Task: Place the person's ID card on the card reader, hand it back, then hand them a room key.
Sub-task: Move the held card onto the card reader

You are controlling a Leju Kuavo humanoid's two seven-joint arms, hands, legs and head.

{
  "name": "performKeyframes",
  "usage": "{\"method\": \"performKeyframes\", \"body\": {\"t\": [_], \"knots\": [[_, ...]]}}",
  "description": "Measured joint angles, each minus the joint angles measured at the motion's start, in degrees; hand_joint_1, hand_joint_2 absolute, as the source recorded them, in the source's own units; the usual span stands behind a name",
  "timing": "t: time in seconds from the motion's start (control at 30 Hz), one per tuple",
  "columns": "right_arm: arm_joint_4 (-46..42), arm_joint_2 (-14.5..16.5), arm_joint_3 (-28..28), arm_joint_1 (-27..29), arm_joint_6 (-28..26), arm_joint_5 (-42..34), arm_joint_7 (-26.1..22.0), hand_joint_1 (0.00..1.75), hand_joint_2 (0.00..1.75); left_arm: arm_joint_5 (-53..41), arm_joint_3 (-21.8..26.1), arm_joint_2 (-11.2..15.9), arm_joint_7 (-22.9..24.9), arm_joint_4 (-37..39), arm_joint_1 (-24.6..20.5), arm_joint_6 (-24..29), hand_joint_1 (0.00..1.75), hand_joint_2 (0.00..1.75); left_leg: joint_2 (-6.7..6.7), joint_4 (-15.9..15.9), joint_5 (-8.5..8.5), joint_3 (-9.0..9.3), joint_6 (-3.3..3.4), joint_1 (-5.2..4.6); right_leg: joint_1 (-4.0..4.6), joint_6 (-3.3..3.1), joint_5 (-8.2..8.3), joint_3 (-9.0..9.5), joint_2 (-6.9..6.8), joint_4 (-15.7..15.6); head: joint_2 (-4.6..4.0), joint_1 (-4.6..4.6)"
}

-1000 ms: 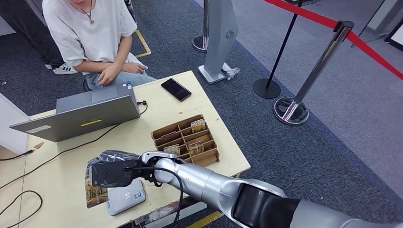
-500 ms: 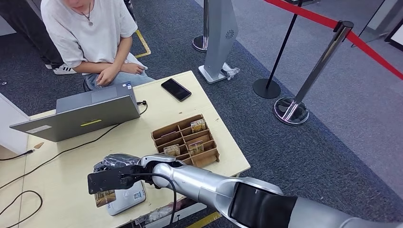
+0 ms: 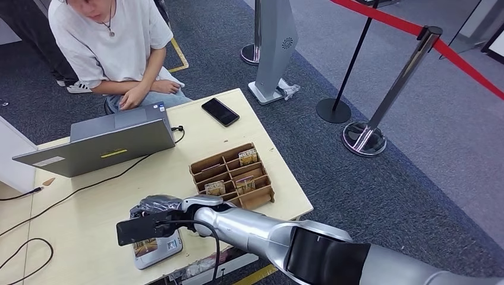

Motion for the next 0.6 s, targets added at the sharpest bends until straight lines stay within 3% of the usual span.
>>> {"method": "performKeyframes", "body": {"t": [0.6], "knots": [[1.98, 0.00, 2.23, -0.23, -4.67, 5.53, 2.49, 1.75, 1.75, -0.45, -0.47, -0.28, 0.09, 0.00, 0.09, -0.11, 0.00, 0.00, 0.00, 0.00, 0.00, 0.00, 0.00, 0.01, 0.00, 0.00, 0.00, 0.00, 0.00, 0.00, 0.00, 0.00]]}}
